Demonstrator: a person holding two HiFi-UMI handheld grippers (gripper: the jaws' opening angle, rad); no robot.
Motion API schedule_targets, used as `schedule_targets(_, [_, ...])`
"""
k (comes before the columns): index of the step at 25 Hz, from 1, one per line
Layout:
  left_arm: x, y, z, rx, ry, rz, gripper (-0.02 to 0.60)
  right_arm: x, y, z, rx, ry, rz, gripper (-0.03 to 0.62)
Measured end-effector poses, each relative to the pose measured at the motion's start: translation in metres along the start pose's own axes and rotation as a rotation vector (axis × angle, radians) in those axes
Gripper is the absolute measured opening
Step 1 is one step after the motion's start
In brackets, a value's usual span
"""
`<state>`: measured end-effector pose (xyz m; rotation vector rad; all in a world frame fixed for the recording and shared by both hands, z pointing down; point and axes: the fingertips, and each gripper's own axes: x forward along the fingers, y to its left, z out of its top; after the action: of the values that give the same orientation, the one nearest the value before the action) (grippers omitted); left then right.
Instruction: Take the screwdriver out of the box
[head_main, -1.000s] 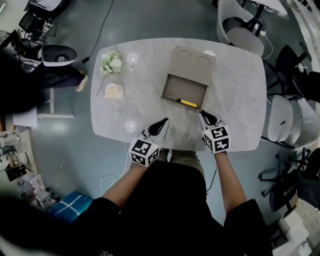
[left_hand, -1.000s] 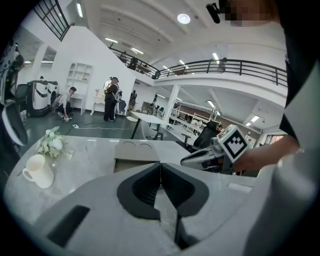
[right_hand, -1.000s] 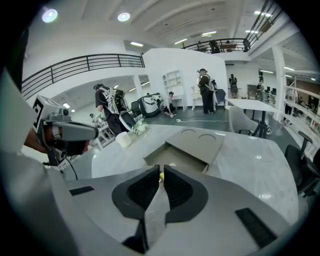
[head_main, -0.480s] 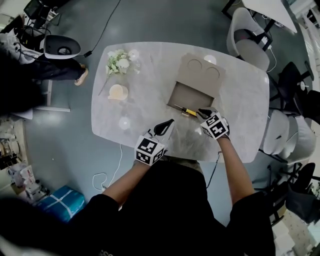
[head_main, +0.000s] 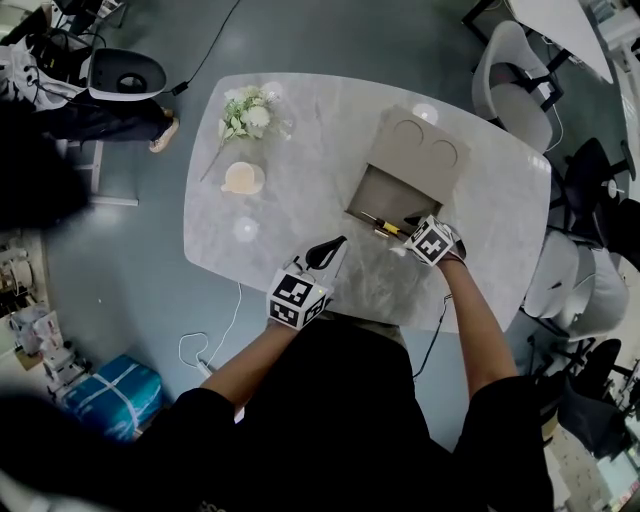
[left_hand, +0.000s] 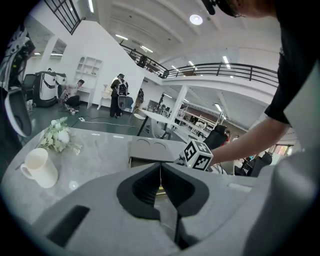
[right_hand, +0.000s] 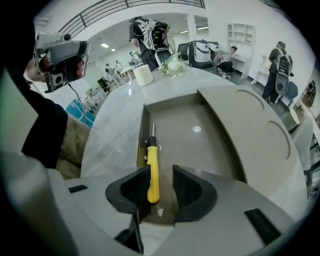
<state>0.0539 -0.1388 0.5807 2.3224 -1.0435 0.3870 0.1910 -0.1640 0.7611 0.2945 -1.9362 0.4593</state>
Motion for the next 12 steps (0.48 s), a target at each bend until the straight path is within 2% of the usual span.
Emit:
schedule_targets(3, [0.001,0.015,0.005,-0.011,-0.009,0.019,0.017,0.007,0.000,0.000,-0.006,0.022,0.032,0.124])
schedule_targets(8, [0.001,0.033,0.015,-0.020,-0.023,0.042,0.017,0.009,0.006,0.004,-0.119,0.083,0.079,0.124])
schedule_targets(12, [0.002,0.038,0.015,-0.028,-0.022,0.041,0.017,0.010,0.006,0.007,-0.159,0.101,0.077,0.124])
